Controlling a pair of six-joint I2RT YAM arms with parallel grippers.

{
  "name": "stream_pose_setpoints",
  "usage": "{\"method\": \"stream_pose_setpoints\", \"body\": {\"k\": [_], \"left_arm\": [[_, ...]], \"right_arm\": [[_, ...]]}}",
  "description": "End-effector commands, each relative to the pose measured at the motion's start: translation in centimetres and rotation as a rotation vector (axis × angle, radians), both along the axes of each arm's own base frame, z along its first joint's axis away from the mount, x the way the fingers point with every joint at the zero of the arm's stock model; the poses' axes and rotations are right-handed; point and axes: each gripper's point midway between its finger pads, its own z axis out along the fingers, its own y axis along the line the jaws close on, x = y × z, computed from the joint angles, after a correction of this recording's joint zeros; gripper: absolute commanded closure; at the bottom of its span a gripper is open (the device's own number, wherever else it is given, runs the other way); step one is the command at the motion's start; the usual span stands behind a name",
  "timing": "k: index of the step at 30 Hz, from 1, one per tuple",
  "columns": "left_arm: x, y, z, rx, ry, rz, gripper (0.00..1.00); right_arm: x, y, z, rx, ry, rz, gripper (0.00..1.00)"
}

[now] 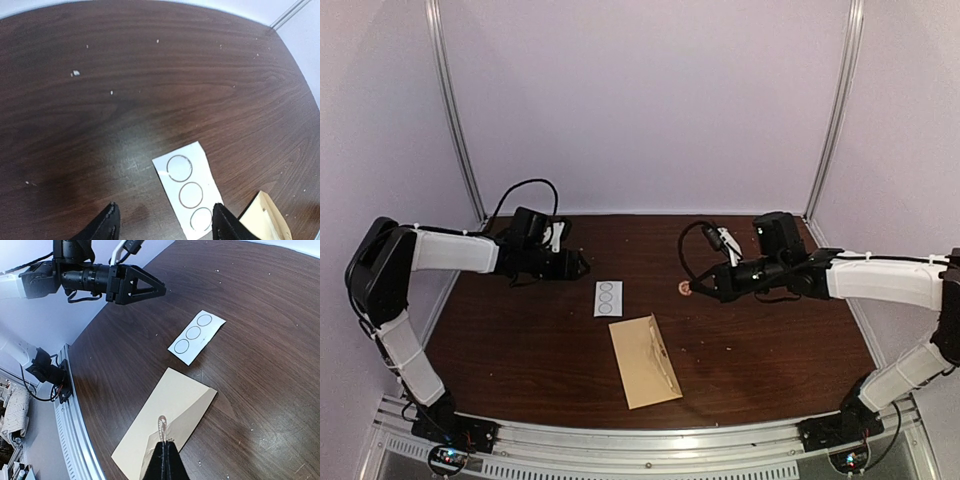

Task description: Place the letter into the envelope and seal it

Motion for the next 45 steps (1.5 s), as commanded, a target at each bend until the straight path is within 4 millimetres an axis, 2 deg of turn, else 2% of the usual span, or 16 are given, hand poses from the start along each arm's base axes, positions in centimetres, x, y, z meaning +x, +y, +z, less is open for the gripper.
{"method": "stream_pose_setpoints", "body": {"k": [1,5,7,13,17,21,25,29,34,45], "left_arm": [[-0.6,-1.2,2.7,0.022,-0.082,-0.035,0.39],[-2.5,-6.6,3.8,-0.025,-0.090,-0.170,0.49],[-3.8,-9.9,4.2,-0.052,-0.091,-0.250,0.54],[-7.7,-17.3,4.8,-0.174,-0.079,-0.438,0.67],[-9.9,-20.3,3.5,-0.229,-0.023,-0.521,0.73],[-11.8,-22.1,1.6,-0.254,0.044,-0.582,0.77],[-12.3,-22.4,-0.3,-0.224,0.075,-0.586,0.80],[-12.1,-21.3,-2.0,-0.154,0.083,-0.559,0.82],[-13.2,-20.2,-4.0,-0.129,0.119,-0.564,0.83],[-14.1,-17.9,-6.7,-0.058,0.147,-0.534,0.86]], "right_arm": [[0.5,-0.4,1.0,0.037,-0.029,-0.047,1.00],[0.5,-0.8,1.0,0.043,-0.026,-0.070,1.00],[0.5,-1.0,1.2,0.048,-0.030,-0.080,1.00],[0.3,-1.4,1.0,0.043,-0.026,-0.094,1.00],[0.2,-1.4,0.9,0.045,-0.018,-0.093,1.00],[-0.3,-1.2,1.1,0.058,-0.016,-0.070,1.00],[-1.5,-0.7,1.1,0.084,0.013,-0.001,1.00],[-2.6,-0.4,0.4,0.084,0.055,0.039,1.00],[-4.2,0.5,-0.3,0.119,0.127,0.074,1.00],[-7.6,3.2,-2.4,0.144,0.256,0.129,1.00]]}}
